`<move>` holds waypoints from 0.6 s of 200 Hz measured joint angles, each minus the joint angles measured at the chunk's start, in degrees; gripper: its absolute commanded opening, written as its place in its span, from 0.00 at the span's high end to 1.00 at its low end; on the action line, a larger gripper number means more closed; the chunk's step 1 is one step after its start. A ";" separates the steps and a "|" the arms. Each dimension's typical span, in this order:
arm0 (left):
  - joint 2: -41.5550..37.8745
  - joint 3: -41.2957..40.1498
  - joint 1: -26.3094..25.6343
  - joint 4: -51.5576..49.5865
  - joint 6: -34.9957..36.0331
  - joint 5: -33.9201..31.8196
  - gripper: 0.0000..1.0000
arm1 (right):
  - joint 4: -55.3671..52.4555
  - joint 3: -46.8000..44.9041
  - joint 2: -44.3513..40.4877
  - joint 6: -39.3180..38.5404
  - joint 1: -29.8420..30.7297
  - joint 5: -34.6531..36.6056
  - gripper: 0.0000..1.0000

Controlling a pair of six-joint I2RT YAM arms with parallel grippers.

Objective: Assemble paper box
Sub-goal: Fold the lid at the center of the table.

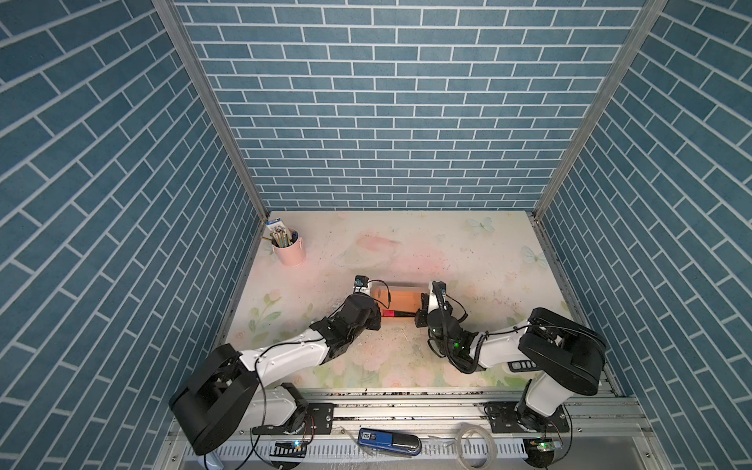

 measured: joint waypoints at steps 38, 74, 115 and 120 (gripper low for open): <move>-5.92 -2.54 3.30 -3.02 -0.20 -0.02 0.81 | 0.22 0.00 0.00 -0.22 0.17 -0.15 1.00; -7.06 -2.56 5.88 -4.94 -0.24 0.37 0.81 | 0.55 -0.22 0.02 -0.48 0.22 -0.15 1.00; -5.03 -1.44 8.20 -5.97 -0.33 2.36 0.81 | 1.14 -0.24 0.46 -0.85 0.24 -0.15 1.00; -4.39 -0.98 8.22 -6.10 -0.24 2.67 0.81 | 1.18 -0.24 0.48 -0.85 0.26 -0.15 1.00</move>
